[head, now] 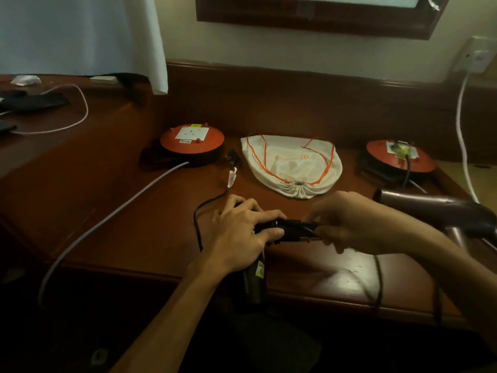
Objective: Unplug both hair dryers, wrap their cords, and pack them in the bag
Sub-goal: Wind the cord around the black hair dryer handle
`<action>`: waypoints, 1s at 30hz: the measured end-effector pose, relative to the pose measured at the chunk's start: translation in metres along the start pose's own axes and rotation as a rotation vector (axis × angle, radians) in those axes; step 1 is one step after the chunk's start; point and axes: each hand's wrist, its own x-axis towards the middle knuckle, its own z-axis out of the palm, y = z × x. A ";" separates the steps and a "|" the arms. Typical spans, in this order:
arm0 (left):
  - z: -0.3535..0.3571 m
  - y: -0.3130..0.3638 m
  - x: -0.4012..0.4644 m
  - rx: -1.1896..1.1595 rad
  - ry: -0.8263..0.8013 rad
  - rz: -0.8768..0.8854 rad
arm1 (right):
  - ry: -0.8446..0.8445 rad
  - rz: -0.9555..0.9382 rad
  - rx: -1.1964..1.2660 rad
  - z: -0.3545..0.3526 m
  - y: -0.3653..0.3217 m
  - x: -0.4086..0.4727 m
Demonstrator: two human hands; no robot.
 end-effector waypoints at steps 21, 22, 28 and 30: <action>-0.006 -0.024 0.002 -0.512 0.149 -0.077 | 0.258 -0.102 0.411 0.098 0.012 -0.004; -0.009 -0.025 0.001 -0.555 0.121 -0.077 | 0.238 -0.093 0.420 0.095 0.017 0.000; -0.015 -0.025 0.000 -0.546 0.041 -0.029 | 0.161 -0.074 0.420 0.063 0.042 0.046; -0.015 -0.022 0.001 -0.490 0.021 -0.023 | 0.101 -0.124 0.316 0.057 0.047 0.067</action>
